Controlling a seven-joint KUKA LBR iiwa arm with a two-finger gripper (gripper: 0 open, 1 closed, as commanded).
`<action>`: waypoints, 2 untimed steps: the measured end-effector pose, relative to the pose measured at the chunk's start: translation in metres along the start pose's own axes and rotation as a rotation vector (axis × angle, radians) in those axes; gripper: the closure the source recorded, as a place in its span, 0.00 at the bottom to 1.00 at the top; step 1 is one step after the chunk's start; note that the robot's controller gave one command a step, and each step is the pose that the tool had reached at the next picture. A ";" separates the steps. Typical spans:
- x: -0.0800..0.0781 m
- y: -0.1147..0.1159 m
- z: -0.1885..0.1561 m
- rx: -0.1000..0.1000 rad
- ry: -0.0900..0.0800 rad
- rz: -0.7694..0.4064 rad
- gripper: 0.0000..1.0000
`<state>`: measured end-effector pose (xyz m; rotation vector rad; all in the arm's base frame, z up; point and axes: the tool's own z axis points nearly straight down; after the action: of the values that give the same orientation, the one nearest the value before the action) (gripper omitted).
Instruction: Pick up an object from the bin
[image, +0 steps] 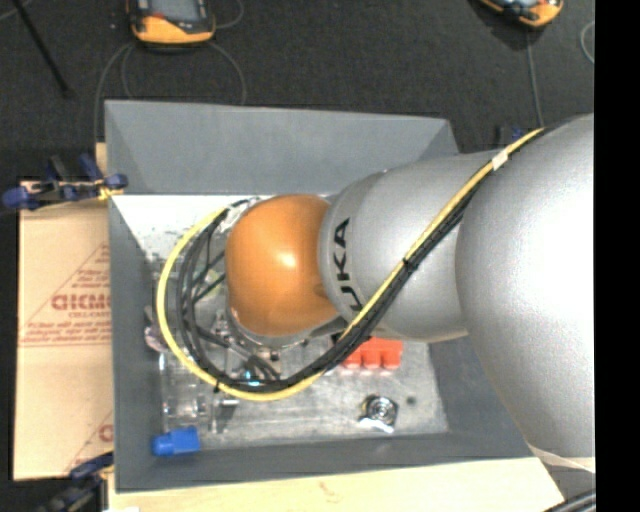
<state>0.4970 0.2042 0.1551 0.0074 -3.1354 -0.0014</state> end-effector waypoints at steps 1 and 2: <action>0.013 0.028 0.067 0.005 -0.014 -0.323 0.00; 0.015 0.027 -0.062 -0.003 -0.013 0.027 0.00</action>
Offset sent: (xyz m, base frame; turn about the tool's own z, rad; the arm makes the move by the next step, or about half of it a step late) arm -0.0188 0.0315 -0.0698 -0.3319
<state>0.4828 0.2307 0.2171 -0.0357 -3.1481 -0.0066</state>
